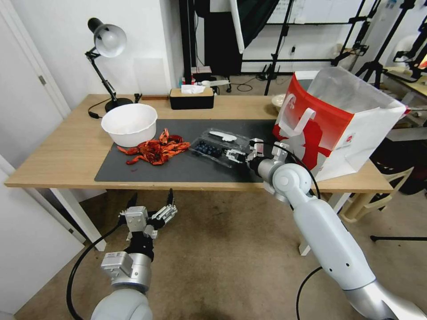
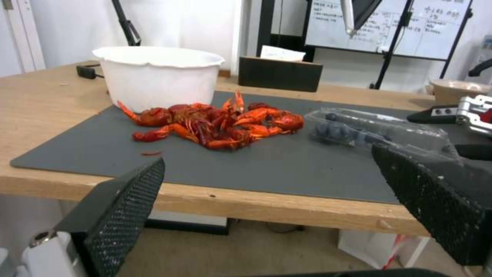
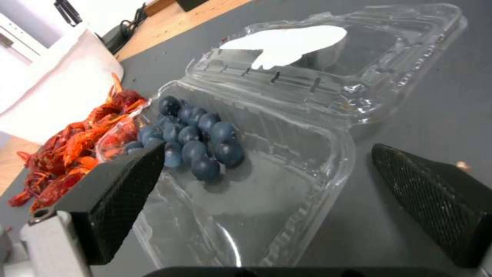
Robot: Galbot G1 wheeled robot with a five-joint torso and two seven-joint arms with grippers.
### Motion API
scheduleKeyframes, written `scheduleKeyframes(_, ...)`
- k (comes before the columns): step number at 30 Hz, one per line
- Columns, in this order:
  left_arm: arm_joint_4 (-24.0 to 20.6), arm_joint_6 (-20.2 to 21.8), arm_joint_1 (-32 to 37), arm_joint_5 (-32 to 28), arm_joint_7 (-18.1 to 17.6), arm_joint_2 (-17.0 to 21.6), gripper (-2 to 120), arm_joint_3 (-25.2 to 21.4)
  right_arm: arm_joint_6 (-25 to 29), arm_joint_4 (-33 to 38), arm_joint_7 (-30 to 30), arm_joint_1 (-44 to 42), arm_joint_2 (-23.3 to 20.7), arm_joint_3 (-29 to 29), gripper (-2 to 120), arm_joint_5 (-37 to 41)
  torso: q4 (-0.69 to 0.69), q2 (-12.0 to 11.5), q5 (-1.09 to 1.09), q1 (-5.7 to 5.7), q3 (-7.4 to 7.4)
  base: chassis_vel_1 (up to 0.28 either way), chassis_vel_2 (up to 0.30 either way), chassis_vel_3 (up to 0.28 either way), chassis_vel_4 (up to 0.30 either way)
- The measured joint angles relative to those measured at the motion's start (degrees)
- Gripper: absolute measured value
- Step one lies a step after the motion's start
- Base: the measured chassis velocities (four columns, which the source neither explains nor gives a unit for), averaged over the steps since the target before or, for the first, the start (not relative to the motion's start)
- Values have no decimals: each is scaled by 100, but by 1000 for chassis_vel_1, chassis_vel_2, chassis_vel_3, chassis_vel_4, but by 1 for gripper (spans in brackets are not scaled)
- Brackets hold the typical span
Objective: Close the takeout container lid, then place the container into the takeout bag.
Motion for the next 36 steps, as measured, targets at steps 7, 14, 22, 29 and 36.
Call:
scheduleKeyframes(7, -4, -21, 8, 2, -7, 3, 100, -16, -69, -46, -25, 36, 44, -9, 100, 37, 0, 0, 0, 0, 0, 0, 0, 0, 0)
scheduleKeyframes(14, -5, -28, 4, 0, -12, 9, 100, -18, -159, -183, -140, 92, 82, -26, 100, 53, 0, 0, 0, 0, -1, 0, 0, 0, 0)
scheduleKeyframes(22, 6, -59, 18, 16, -15, 5, 100, -27, -183, -354, -339, 218, 94, -88, 100, 5, 0, 0, 0, 0, 0, 0, 0, 0, 0)
scheduleKeyframes(29, 36, -109, 49, 91, -15, -24, 100, 0, -216, -431, -544, 273, 86, -171, 100, -68, 0, 0, 0, 0, -1, 0, 0, 0, 0)
scheduleKeyframes(36, 44, -136, 60, 112, -15, -26, 100, 3, -231, -385, -687, 223, 71, -217, 100, -110, 0, 0, 0, 0, -1, 0, 0, 0, 0)
